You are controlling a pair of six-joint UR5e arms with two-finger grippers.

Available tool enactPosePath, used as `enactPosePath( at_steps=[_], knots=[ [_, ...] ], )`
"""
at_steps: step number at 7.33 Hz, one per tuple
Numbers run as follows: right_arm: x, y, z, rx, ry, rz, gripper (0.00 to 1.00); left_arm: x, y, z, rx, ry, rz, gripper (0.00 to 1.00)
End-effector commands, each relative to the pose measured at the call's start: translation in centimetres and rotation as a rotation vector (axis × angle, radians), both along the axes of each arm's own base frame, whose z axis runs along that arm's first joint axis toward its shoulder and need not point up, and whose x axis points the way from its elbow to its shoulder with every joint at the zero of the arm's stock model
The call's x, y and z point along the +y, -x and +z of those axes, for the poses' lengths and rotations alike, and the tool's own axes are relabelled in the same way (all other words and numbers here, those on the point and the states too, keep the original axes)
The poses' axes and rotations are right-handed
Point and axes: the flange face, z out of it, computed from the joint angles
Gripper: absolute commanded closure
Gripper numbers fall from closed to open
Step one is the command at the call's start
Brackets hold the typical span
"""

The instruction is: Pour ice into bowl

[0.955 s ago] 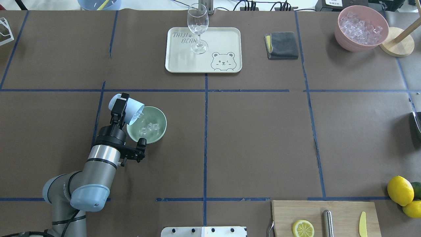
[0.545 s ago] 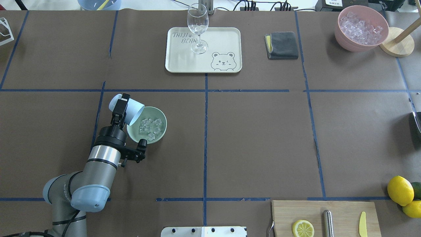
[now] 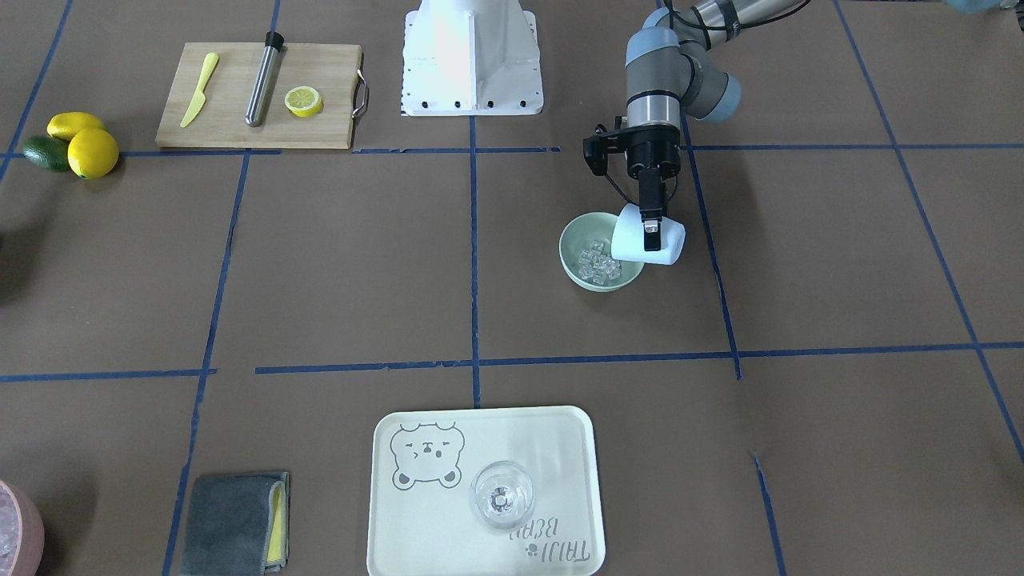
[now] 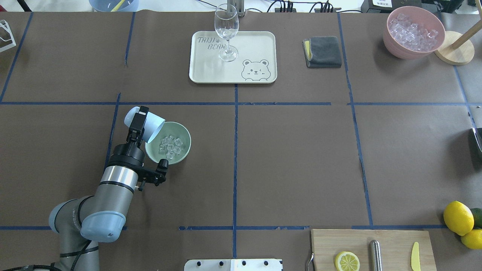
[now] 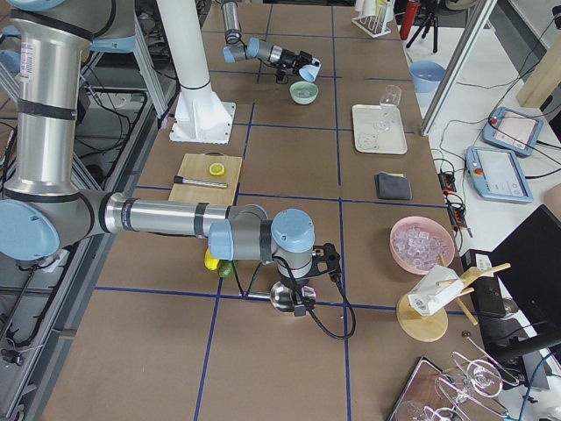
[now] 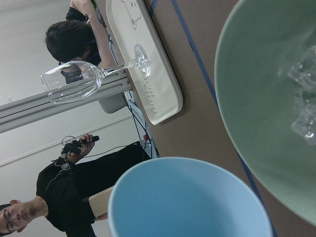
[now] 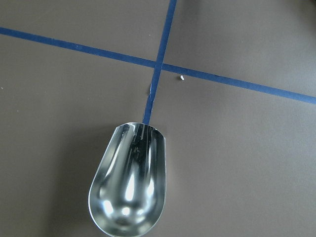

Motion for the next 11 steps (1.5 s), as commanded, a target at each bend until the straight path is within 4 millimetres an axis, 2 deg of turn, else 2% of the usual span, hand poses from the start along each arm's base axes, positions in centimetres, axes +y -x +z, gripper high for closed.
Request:
enactPosePath(
  at_steps=[1, 4, 7, 9, 11],
  knots=[
    [0.0, 0.0, -0.1, 0.0, -0.001, 0.001, 0.0, 0.1, 0.3, -0.6, -0.115, -0.035, 0.018, 1.0],
    [0.0, 0.0, -0.1, 0.0, -0.001, 0.001, 0.0, 0.2, 0.8, -1.2, -0.074, -0.051, 0.02, 1.0],
    [0.0, 0.0, -0.2, -0.002, -0.004, 0.001, 0.0, 0.7, 3.8, -1.9, 0.22, -0.118, 0.006, 1.0],
    [-0.1, 0.0, -0.5, -0.003, -0.007, 0.002, 0.0, 1.0, 4.2, -1.6, 0.593, -0.045, -0.005, 1.0],
    [-0.3, 0.0, -0.6, -0.003, -0.011, 0.001, 0.0, 1.7, 4.1, -2.2, 1.143, 0.097, 0.04, 1.0]
  ],
)
